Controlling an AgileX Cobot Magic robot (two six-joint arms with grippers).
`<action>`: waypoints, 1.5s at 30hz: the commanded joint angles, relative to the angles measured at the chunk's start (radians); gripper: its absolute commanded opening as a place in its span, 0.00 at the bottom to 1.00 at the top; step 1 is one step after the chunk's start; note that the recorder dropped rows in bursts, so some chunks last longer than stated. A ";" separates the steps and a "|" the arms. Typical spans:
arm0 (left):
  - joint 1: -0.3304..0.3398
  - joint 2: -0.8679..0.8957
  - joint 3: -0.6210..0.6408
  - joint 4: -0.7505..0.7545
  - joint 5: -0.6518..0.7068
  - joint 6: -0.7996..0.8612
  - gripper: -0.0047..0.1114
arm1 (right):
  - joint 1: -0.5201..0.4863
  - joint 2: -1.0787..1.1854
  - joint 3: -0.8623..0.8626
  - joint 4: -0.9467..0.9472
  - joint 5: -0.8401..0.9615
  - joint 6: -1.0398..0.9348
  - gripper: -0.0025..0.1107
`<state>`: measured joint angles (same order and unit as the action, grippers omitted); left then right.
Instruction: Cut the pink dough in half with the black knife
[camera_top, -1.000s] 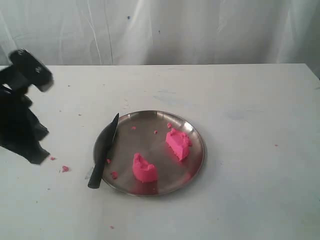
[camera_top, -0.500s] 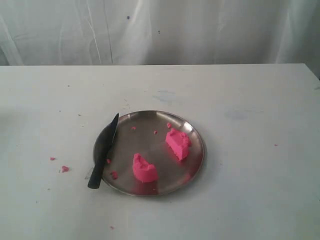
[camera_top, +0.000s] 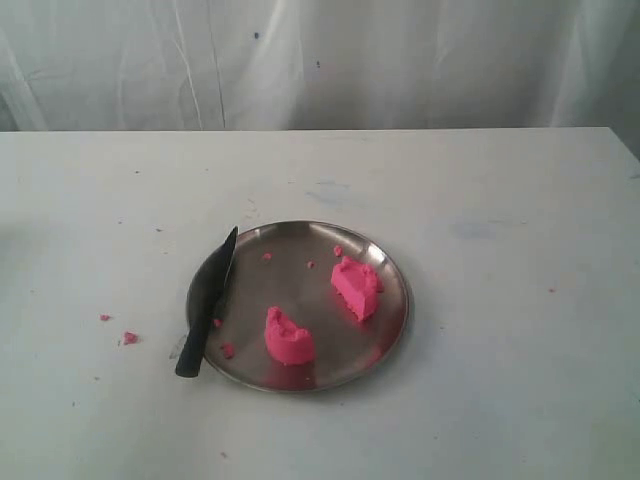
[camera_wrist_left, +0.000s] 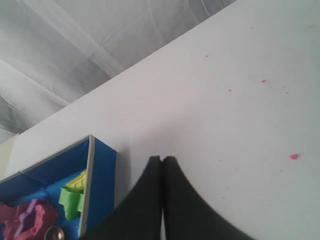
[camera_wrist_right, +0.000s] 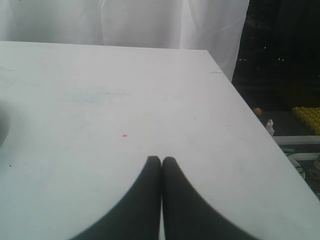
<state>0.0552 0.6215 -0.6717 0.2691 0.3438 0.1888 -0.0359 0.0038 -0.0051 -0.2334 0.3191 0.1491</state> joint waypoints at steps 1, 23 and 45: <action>0.001 -0.215 0.190 -0.044 -0.029 -0.010 0.04 | -0.004 -0.004 0.005 0.001 -0.012 -0.008 0.02; -0.008 -0.621 0.672 -0.129 0.003 -0.234 0.04 | -0.004 -0.004 0.005 0.003 -0.012 -0.008 0.02; -0.008 -0.621 0.672 -0.134 -0.015 -0.260 0.04 | -0.004 -0.004 0.005 0.003 -0.010 -0.008 0.02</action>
<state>0.0533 0.0035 -0.0064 0.1472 0.3294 -0.0671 -0.0359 0.0038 -0.0051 -0.2259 0.3186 0.1473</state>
